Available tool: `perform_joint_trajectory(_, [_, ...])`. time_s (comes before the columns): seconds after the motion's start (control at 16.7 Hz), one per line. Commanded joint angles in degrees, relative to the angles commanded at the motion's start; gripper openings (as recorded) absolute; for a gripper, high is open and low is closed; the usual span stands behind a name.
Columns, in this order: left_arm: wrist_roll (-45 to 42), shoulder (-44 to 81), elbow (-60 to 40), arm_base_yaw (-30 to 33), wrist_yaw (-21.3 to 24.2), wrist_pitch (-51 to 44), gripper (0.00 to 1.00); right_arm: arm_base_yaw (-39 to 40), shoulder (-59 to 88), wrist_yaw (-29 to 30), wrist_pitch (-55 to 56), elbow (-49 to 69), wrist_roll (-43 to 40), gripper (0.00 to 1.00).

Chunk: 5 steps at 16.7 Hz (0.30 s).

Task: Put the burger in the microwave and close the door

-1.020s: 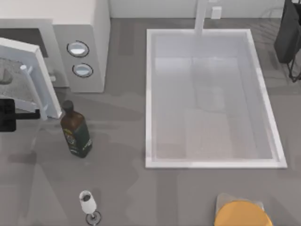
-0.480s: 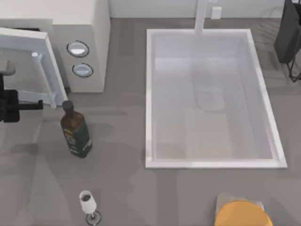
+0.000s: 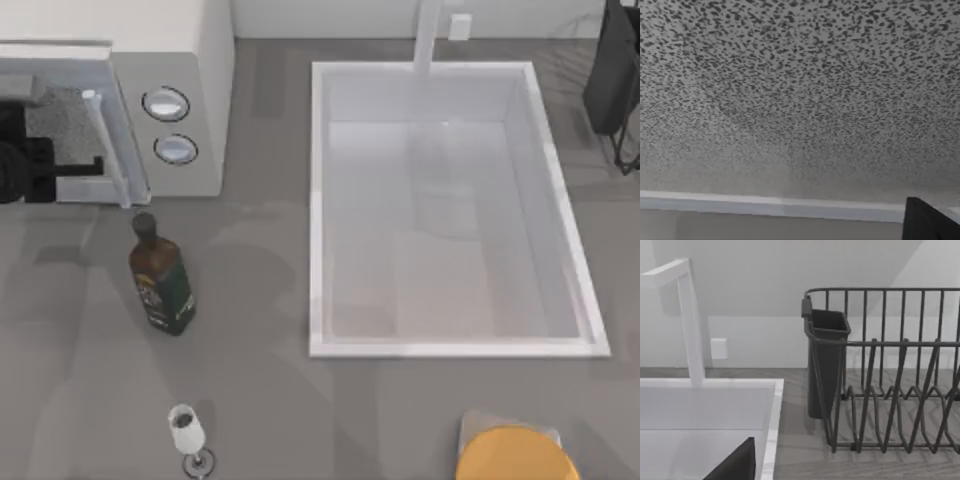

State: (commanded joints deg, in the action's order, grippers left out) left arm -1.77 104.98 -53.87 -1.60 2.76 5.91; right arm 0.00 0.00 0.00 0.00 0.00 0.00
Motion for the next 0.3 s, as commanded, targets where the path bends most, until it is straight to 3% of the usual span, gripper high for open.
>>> perform_joint_trajectory(0.3, [-0.05, 5.63, -5.98, 0.43, -0.37, -0.49, 0.00, 0.00, 0.00, 0.00, 0.00, 0.00, 0.00, 1.00])
